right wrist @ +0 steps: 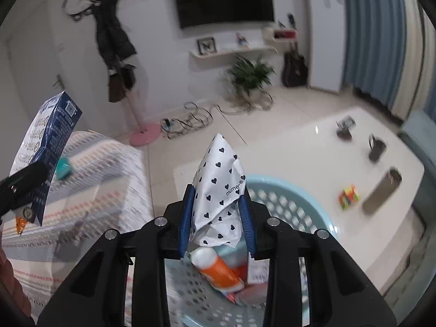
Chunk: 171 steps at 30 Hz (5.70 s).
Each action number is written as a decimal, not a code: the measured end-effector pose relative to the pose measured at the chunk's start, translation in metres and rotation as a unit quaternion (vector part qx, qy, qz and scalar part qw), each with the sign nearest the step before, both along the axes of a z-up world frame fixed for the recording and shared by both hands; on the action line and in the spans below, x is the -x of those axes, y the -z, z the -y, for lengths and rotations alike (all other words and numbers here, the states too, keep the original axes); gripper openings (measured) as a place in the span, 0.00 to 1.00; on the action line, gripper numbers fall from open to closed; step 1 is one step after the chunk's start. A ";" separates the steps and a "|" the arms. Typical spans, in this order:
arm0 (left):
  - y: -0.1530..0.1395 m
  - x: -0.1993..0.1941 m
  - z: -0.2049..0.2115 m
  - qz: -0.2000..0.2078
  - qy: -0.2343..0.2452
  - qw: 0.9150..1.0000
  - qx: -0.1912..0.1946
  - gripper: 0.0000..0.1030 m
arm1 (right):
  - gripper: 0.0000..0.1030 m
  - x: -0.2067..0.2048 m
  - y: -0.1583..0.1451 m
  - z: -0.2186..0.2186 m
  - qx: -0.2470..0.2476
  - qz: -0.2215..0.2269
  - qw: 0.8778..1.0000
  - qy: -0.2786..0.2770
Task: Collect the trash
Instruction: 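Carry the box and polka-dot bag over the blue basket, then open both tools to drop the box and bag into the basket, then grasp the orange packet with the left tool while the right tool grasps the teal cup, then carry the orange packet and teal cup to the basket and release both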
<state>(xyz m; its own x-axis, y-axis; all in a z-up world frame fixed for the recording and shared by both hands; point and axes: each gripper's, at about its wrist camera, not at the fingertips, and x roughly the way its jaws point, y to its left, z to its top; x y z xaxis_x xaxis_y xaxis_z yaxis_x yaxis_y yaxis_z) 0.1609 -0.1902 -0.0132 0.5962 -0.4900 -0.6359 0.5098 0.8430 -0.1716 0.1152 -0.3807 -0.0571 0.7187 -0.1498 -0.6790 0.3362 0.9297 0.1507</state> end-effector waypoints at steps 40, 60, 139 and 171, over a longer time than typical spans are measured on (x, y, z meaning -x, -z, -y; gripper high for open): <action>0.019 0.013 -0.095 -0.034 -0.011 0.999 0.036 0.75 | 0.50 -0.014 0.000 -0.066 -0.019 -0.020 0.998 -0.053; 0.041 -0.031 -0.300 -0.064 -0.246 0.967 0.031 0.81 | 0.77 -0.146 -0.006 -0.248 0.003 -0.048 0.963 -0.266; 0.002 -0.004 0.021 0.016 0.085 0.996 -0.001 0.10 | 0.38 -0.016 -0.024 0.007 -0.005 0.020 1.000 0.001; 0.010 0.049 -0.033 0.012 0.066 0.998 0.021 0.77 | 0.62 0.033 -0.001 -0.011 -0.038 -0.029 0.999 0.020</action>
